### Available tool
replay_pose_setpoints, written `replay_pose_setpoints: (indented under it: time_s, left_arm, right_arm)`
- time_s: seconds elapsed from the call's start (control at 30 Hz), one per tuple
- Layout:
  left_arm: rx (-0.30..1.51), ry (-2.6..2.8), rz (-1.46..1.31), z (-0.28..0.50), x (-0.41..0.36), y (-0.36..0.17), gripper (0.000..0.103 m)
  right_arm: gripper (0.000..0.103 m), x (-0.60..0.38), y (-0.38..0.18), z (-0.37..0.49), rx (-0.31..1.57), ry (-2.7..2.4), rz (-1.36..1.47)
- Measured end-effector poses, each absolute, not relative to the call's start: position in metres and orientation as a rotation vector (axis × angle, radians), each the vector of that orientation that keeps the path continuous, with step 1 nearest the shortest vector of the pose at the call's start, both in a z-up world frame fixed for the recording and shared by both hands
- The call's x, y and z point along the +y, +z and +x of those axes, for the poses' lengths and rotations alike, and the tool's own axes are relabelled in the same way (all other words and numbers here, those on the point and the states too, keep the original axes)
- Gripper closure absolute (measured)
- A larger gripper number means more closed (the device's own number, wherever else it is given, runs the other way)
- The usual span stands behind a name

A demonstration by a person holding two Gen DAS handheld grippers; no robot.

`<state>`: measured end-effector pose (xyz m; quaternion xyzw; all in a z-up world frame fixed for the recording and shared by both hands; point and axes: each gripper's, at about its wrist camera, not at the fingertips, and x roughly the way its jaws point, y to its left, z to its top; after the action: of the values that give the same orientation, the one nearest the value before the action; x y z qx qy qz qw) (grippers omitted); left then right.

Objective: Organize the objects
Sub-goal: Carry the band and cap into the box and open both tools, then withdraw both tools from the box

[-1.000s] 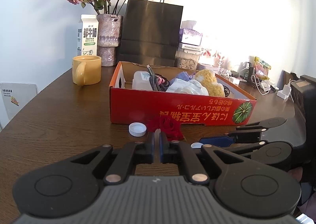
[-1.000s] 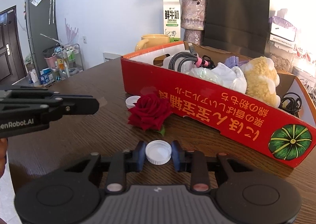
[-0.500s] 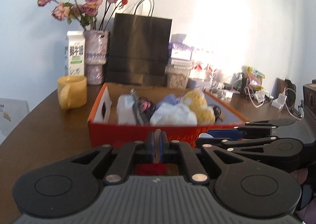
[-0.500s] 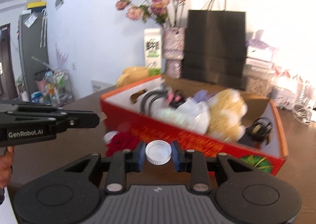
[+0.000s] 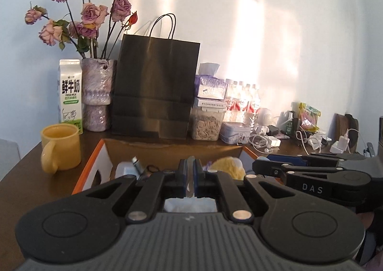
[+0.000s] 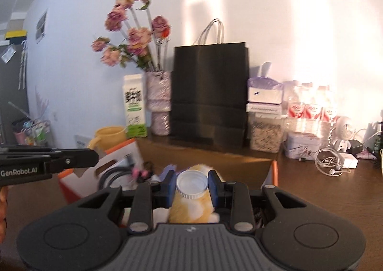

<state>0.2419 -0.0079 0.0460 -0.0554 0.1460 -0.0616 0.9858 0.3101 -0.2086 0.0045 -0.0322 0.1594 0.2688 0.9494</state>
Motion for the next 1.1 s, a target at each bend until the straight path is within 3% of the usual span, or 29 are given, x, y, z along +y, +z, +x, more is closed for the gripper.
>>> replay_pose_setpoints:
  time_s: [0.43, 0.47, 0.5, 0.53, 0.57, 0.6, 1.1]
  left_arm:
    - [0.342, -0.076, -0.102, 0.292, -0.004, 0.029, 0.095]
    - [0.340, -0.068, -0.103, 0.292, -0.003, 0.029, 0.085]
    - [0.336, -0.063, -0.103, 0.292, -0.001, 0.030, 0.076]
    - [0.328, -0.053, -0.101, 0.290, 0.001, 0.030, 0.044]
    - [0.320, -0.032, -0.099, 0.288, 0.002, 0.032, 0.012]
    - [0.308, -0.004, -0.094, 0.286, 0.003, 0.033, 0.001]
    - [0.312, 0.038, -0.079, 0.258, 0.016, 0.039, 0.000]
  right_arm:
    - [0.075, -0.221, -0.013, 0.342, 0.363, 0.503, -0.043]
    - [0.074, -0.221, -0.014, 0.343, 0.368, 0.505, -0.041]
    - [0.063, -0.221, -0.015, 0.342, 0.368, 0.506, -0.038]
    - [0.053, -0.221, -0.015, 0.342, 0.370, 0.507, -0.036]
    - [0.025, -0.220, -0.015, 0.342, 0.370, 0.507, -0.035]
    - [0.000, -0.220, -0.015, 0.341, 0.369, 0.506, -0.033]
    - [0.000, -0.216, -0.008, 0.327, 0.342, 0.491, -0.026]
